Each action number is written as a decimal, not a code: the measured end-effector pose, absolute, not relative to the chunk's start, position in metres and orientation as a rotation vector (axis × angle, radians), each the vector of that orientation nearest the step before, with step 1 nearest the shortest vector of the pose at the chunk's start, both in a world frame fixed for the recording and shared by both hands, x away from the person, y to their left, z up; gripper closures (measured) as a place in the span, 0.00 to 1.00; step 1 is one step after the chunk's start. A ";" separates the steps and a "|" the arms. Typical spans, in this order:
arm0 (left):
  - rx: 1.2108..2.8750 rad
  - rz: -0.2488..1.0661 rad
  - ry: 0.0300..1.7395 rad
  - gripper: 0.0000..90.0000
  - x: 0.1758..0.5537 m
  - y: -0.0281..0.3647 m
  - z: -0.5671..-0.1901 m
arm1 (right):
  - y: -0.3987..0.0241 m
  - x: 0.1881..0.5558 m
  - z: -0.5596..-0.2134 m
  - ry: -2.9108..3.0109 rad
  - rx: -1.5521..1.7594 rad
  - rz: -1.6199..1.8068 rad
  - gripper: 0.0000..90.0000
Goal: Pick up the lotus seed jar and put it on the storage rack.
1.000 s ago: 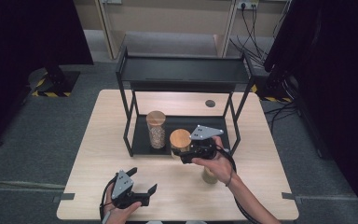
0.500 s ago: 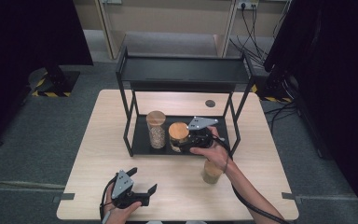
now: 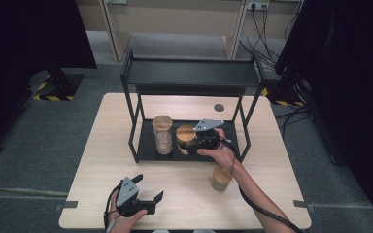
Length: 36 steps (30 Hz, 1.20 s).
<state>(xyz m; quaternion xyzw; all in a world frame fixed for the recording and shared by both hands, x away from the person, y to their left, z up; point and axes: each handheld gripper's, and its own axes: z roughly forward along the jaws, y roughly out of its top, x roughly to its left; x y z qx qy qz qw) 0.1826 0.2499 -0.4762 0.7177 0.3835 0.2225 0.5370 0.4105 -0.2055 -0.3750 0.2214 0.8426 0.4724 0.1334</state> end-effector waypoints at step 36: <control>1.708 0.532 0.910 0.03 0.182 0.249 -0.476 | -0.205 0.454 -0.407 2.554 0.630 1.332 0.28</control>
